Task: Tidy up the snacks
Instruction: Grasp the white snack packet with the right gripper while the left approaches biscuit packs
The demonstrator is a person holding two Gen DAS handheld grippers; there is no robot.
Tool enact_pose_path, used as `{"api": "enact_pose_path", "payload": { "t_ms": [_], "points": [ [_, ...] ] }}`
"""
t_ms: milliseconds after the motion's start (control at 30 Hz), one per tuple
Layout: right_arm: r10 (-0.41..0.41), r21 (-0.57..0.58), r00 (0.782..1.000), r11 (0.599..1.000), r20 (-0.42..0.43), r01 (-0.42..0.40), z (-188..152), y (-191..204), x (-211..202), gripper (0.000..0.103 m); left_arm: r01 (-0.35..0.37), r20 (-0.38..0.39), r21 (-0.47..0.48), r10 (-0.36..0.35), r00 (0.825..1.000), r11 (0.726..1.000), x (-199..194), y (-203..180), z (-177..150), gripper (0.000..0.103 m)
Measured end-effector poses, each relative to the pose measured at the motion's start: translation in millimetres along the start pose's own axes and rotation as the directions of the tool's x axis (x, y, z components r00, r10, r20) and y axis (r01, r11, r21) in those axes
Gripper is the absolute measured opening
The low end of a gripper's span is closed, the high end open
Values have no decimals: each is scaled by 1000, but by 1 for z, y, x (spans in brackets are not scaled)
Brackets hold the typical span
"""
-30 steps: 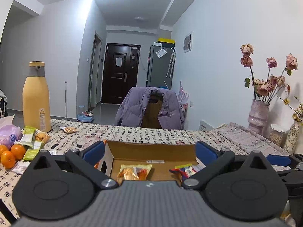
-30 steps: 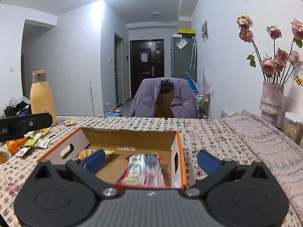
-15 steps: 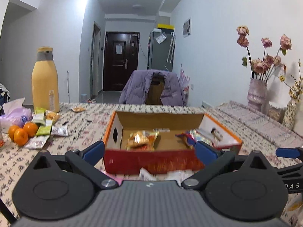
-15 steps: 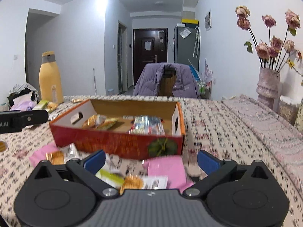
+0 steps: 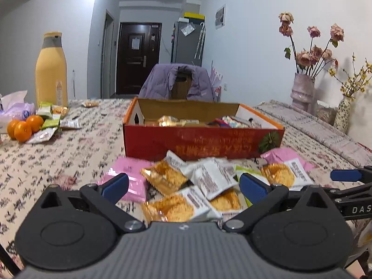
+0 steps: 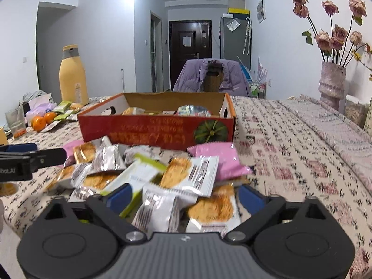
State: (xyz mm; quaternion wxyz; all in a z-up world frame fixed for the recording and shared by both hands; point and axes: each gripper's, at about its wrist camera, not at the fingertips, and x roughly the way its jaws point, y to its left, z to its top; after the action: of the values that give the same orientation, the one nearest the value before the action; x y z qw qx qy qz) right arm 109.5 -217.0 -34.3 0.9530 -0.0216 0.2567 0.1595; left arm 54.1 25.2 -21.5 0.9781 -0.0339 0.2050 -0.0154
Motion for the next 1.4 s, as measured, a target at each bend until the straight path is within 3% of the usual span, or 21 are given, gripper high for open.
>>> {"api": "enact_pose_path", "payload": {
  "t_ms": [133,200,467,633,1033,1400],
  "points": [
    [9,-3,1000,1000,-13,-9,-4,7,1,82,10,-24,9,-10,1000,1000,1,-3,-7,103],
    [13,-1,1000,1000,-23,-13,-4,11,4,69,12,-29,7,-12,1000,1000,0,-2,-9,103],
    [-23,-18,998,1000,-54,22,-9,25,18,59,7,-40,-10,-8,999,1000,0,6,-13,103],
    [-25,-57,998,998,-65,21,-10,30,19,41,5,-47,-25,-7,999,1000,1,12,-15,103],
    [6,-54,1000,999,18,-5,-2,28,-1,36,-18,-76,-42,15,997,999,5,14,-11,103],
    [-48,9,996,999,76,48,7,2,-7,36,-89,-161,-79,75,984,993,33,5,-1,103]
  ]
}}
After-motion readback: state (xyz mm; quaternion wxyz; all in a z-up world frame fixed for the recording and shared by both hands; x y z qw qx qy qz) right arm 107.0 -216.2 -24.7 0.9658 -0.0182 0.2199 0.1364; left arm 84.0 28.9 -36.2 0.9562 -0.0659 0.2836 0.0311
